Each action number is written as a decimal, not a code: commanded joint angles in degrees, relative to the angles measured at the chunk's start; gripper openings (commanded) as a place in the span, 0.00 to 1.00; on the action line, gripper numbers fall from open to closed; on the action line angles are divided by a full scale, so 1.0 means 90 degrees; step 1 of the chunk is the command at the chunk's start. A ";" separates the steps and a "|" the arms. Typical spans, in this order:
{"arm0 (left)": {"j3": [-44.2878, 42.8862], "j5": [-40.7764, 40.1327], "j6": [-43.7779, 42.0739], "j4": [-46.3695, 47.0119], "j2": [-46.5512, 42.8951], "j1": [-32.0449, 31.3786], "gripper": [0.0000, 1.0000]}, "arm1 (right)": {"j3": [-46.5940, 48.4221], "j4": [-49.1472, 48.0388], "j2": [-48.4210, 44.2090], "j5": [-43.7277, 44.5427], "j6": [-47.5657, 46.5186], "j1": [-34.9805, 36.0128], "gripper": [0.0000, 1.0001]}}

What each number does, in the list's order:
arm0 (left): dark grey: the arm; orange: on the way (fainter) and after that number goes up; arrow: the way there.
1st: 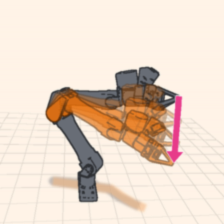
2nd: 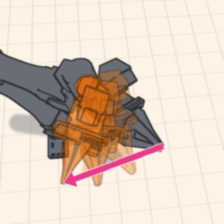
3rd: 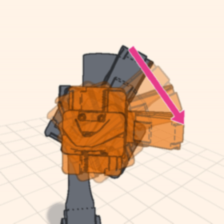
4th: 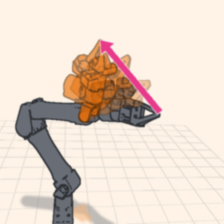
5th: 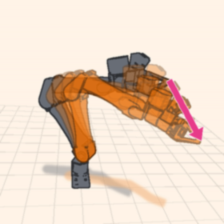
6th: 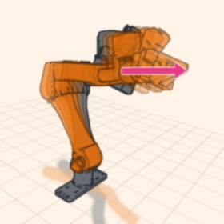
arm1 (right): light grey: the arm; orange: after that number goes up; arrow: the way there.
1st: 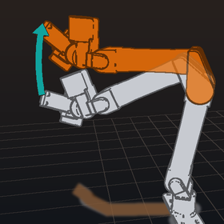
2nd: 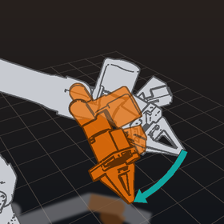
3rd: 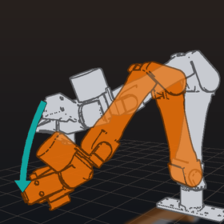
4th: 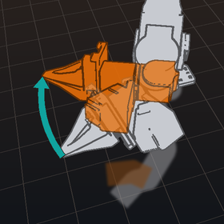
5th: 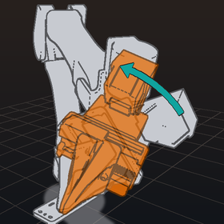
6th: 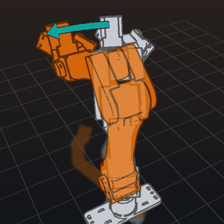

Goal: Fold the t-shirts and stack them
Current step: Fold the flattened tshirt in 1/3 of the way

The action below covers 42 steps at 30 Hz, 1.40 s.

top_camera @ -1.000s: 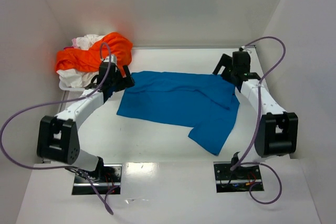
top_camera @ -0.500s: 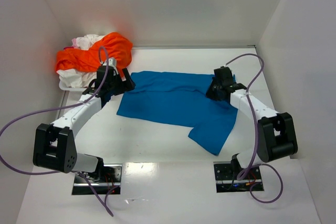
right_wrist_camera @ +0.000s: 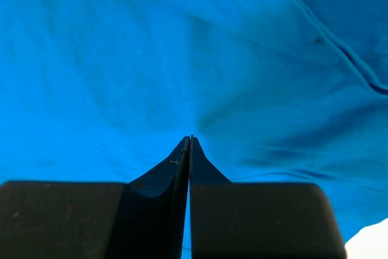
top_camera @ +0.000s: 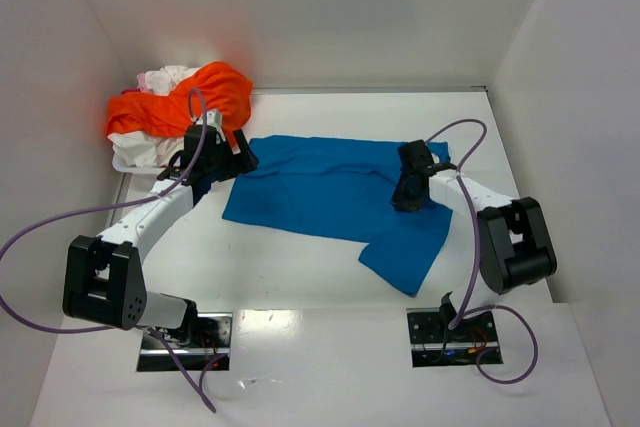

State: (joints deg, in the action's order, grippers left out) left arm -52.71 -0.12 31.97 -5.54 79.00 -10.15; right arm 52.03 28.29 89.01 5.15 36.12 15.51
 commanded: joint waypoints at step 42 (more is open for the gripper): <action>0.0075 0.0121 0.0101 0.0303 -0.0174 0.0151 1.00 | 0.1943 0.1778 0.1750 0.2866 -0.0809 -0.0873 0.11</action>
State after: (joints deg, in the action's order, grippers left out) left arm -52.47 0.14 31.97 -5.06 78.52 -9.02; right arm 67.83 44.29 106.65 27.97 30.59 8.75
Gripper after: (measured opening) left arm 0.998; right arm 0.105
